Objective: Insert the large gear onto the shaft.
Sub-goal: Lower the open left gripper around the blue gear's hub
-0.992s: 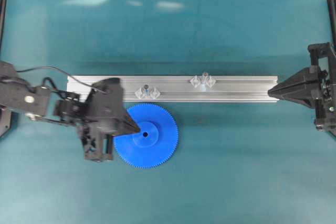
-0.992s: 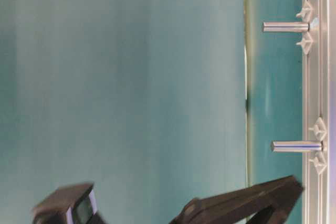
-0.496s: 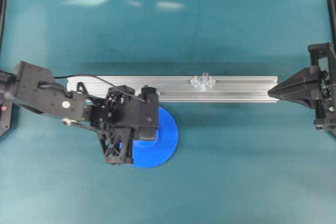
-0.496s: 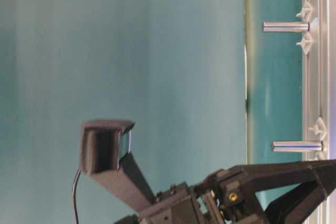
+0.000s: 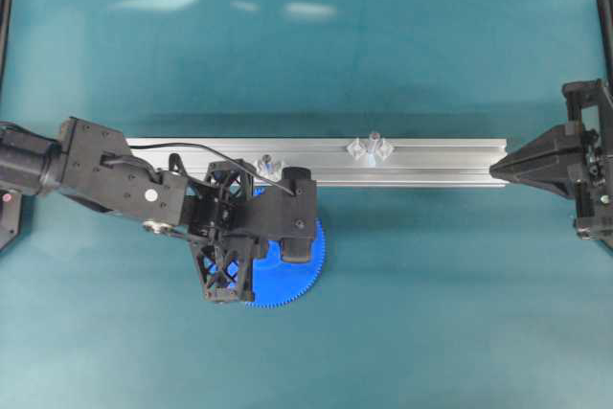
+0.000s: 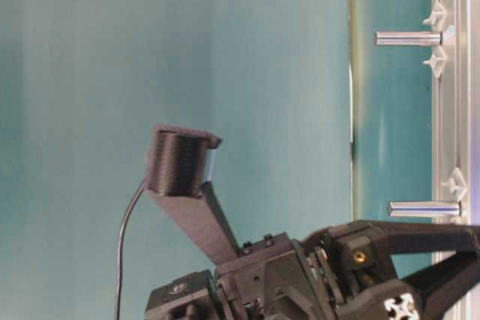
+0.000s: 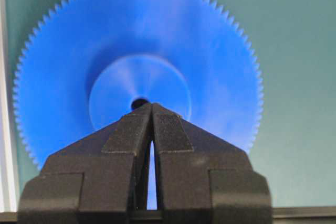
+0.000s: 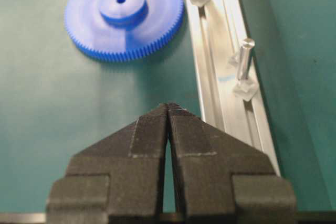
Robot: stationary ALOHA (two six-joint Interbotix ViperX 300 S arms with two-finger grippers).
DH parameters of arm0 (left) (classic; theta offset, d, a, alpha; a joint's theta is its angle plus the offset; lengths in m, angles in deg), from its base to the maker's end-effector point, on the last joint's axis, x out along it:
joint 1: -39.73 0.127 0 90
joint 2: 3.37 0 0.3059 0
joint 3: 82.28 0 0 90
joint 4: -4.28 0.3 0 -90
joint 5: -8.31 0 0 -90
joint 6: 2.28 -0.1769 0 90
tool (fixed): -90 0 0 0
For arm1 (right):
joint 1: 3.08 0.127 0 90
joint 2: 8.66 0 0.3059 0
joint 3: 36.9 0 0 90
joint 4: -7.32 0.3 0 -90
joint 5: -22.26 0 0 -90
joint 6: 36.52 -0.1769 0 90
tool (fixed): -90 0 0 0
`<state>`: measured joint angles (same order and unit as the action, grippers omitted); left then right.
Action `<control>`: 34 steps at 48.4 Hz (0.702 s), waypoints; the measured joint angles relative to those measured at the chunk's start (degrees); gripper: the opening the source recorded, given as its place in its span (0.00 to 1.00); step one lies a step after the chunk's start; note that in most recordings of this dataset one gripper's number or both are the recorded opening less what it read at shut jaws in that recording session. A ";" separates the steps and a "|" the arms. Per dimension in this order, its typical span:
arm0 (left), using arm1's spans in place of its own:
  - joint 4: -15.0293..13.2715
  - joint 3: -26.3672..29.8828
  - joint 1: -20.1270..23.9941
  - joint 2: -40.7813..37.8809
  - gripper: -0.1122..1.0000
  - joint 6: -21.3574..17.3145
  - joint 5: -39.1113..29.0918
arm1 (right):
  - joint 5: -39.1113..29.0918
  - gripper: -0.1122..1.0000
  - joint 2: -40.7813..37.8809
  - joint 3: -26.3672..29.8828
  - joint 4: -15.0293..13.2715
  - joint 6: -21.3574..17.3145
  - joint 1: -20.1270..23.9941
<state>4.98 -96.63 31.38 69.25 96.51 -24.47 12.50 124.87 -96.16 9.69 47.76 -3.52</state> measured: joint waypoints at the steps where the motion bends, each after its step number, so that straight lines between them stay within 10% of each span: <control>1: 0.09 0.18 0.00 -0.09 0.11 -0.09 -0.35 | 0.00 0.16 0.09 0.00 0.09 0.00 0.00; 34: 0.26 4.13 0.00 -3.69 0.11 -2.90 -5.80 | 0.09 0.17 1.41 -0.44 0.09 0.00 0.00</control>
<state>5.25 -92.50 31.38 65.56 93.60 -30.28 12.59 126.28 -96.60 9.78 47.76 -3.52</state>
